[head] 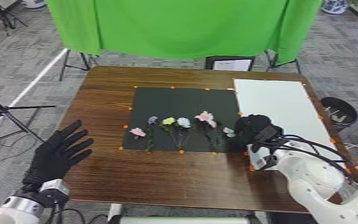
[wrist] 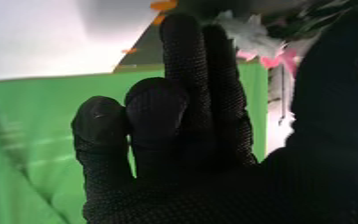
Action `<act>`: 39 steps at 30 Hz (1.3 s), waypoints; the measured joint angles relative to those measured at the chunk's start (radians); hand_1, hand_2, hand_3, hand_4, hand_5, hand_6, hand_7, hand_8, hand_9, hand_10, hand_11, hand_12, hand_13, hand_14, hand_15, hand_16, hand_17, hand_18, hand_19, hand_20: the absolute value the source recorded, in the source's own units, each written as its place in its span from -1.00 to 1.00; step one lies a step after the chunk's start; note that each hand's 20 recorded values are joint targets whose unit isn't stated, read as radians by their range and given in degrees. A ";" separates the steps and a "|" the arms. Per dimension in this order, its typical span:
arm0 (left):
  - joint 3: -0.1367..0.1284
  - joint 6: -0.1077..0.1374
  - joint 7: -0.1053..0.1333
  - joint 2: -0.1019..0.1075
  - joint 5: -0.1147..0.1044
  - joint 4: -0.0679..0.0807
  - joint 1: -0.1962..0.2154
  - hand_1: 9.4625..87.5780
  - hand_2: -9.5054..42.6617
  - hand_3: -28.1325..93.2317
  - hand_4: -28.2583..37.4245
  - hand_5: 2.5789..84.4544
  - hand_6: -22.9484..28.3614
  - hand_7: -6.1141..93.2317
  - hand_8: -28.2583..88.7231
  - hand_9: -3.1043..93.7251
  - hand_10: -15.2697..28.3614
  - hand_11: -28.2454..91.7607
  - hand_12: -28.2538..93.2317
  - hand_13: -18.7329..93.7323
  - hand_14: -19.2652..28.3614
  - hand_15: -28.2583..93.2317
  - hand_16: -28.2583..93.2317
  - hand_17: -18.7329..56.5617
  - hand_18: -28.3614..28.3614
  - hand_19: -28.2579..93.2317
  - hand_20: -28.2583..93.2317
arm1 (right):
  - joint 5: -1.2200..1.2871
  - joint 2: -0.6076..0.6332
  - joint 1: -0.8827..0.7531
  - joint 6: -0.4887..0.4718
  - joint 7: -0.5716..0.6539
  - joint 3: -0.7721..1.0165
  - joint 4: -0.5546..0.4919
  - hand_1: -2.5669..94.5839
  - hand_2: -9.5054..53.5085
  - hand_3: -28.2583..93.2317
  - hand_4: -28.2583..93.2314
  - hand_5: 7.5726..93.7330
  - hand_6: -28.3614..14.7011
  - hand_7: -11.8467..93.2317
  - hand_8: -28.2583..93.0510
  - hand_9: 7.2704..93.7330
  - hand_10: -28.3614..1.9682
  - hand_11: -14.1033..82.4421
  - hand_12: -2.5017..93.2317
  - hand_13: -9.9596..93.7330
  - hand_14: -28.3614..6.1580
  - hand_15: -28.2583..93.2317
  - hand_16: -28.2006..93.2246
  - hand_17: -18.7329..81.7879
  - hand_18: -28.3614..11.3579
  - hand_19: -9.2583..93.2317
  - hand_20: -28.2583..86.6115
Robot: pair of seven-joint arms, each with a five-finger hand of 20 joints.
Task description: Arrange flowers
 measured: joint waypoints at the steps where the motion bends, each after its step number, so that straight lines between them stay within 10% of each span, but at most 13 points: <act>1: -0.001 0.000 0.000 0.000 0.000 0.000 0.000 -0.68 -0.69 0.57 -1.00 -0.45 0.01 -0.52 -0.69 -0.46 0.23 -0.29 -0.23 -0.35 0.48 -0.15 -0.51 -0.82 0.82 0.09 -0.40 | 0.008 -0.004 -0.006 -0.020 -0.002 0.014 -0.007 -0.60 -1.00 0.84 -1.00 -0.01 0.25 -0.17 -0.79 0.16 0.21 -0.14 -0.46 0.26 0.05 0.74 -0.07 -0.07 -0.62 0.85 0.46; 12: -0.003 0.003 0.029 -0.016 0.016 -0.014 -0.002 -0.68 -0.71 0.58 -1.00 -0.46 0.01 -0.53 -0.69 -0.51 0.19 -0.31 -0.22 -0.40 0.43 -0.19 -0.50 -0.82 0.82 0.09 -0.40 | 0.578 -0.170 -0.162 -0.203 -0.016 0.423 -0.133 -0.69 -0.72 0.87 -0.98 -0.25 0.30 -0.42 -0.72 -0.19 -0.05 -0.44 -0.50 -0.13 -0.14 0.22 -0.25 -0.33 -0.72 0.27 0.13; 22: 0.044 0.003 0.097 -0.056 0.015 -0.018 -0.057 -0.65 -0.79 0.58 -1.00 -0.51 0.00 -0.53 -0.69 -0.57 0.15 -0.33 -0.19 -0.44 0.38 -0.22 -0.48 -0.84 0.83 0.07 -0.40 | 1.058 -0.346 -0.223 -0.210 0.024 0.597 -0.145 -0.75 -0.86 0.82 -0.98 -0.41 0.26 -0.58 -0.66 -0.42 0.08 -0.66 -0.47 -0.37 -0.04 -0.52 0.09 -0.67 -0.72 -0.14 -0.19; 39: 0.103 0.005 0.114 -0.088 0.037 0.006 -0.123 -0.63 -0.85 0.56 -1.00 -0.55 -0.01 -0.52 -0.69 -0.59 0.13 -0.37 -0.16 -0.46 0.38 -0.28 -0.45 -0.86 0.82 0.02 -0.40 | 1.316 -0.506 -0.346 -0.196 -0.021 0.668 -0.217 -0.73 -1.00 0.84 -0.99 -0.52 0.21 -0.56 -0.66 -0.52 0.10 -0.69 -0.43 -0.43 0.03 -0.59 0.16 -0.77 -0.63 -0.17 -0.23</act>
